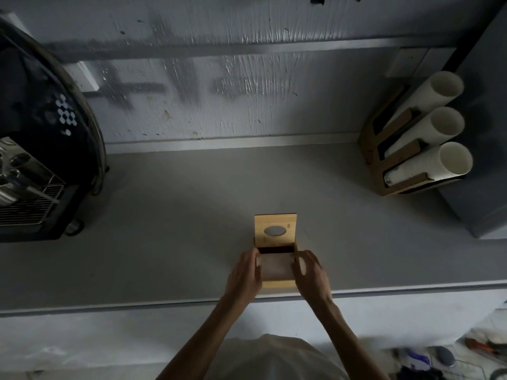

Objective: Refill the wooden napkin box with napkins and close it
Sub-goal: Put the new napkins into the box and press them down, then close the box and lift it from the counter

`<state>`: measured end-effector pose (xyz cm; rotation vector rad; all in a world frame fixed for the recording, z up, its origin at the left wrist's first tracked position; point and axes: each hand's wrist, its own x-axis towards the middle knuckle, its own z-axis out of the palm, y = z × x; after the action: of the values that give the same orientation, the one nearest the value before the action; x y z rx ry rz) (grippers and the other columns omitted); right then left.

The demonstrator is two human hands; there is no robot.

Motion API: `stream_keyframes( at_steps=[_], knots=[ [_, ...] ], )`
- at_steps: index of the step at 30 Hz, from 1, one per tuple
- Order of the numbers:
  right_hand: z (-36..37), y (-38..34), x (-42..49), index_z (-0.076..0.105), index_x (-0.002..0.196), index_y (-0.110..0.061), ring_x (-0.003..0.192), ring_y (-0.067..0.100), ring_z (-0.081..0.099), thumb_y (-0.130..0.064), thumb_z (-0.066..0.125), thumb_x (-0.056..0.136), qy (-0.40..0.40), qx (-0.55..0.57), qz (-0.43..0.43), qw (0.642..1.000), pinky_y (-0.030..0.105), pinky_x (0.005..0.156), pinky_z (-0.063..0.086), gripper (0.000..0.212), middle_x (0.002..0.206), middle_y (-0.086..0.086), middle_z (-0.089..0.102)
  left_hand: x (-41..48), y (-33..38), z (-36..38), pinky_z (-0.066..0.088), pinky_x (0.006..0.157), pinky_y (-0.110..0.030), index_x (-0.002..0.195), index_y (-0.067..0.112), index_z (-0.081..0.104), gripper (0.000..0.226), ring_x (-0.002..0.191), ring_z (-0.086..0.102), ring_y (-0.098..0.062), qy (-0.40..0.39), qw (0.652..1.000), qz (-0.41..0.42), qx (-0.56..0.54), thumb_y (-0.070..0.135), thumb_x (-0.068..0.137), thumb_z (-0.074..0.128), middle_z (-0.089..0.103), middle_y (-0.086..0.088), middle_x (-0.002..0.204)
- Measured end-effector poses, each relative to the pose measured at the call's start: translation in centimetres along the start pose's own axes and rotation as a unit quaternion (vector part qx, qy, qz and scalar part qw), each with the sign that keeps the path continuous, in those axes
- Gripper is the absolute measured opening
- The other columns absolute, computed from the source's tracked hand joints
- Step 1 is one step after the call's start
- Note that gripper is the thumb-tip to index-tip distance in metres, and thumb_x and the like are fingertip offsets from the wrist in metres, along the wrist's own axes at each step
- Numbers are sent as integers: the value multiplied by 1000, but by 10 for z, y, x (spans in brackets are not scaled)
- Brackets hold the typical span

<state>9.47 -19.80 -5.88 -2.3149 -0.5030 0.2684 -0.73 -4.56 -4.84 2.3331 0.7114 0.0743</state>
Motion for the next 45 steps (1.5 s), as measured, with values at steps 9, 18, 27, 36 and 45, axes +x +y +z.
stream_keyframes(
  at_steps=[9, 18, 27, 36, 45],
  knots=[
    [-49, -28, 64, 35, 143, -39, 146, 35, 14, -78, 20, 83, -243, 455, 232, 824, 64, 114, 8, 73, 160, 5, 17, 71, 18, -55, 6, 104, -76, 147, 35, 25, 85, 147, 0, -39, -226, 795, -263, -498, 83, 78, 20, 8, -4, 161],
    [-56, -9, 16, 66, 114, -36, 133, 32, 43, -83, 45, 70, -261, 406, 228, 846, 55, 102, 37, 68, 143, -1, 50, 15, 9, -45, 29, 102, -62, 118, 43, 60, 34, 145, 20, -28, -220, 823, -224, -474, 56, 88, 50, 32, 8, 154],
    [-23, 5, -2, 29, 145, -3, 75, 12, 70, 14, 51, 88, -148, 363, 153, 907, 28, 64, 56, 63, 105, 5, 74, -9, 4, -14, 50, 80, -27, 128, 39, 33, 52, 96, 59, 1, -107, 889, -174, -410, 13, 92, 59, 59, 15, 109],
    [-4, 25, -10, 47, 140, -17, 105, 19, 68, -9, 62, 89, -96, 247, 98, 959, 38, 84, 59, 53, 115, 2, 71, -3, -6, 7, 54, 90, -50, 138, 20, 44, 60, 109, 62, -28, -53, 937, -180, -293, 23, 82, 66, 59, -3, 129],
    [-12, 16, -2, 64, 105, -25, 75, 12, 60, -17, 66, 82, -105, 206, 57, 971, 29, 62, 49, 24, 80, 1, 67, 2, 12, 13, 53, 94, -45, 117, 44, 53, 58, 104, 66, -13, -103, 933, -127, -320, 22, 69, 76, 69, 7, 111]
  ],
)
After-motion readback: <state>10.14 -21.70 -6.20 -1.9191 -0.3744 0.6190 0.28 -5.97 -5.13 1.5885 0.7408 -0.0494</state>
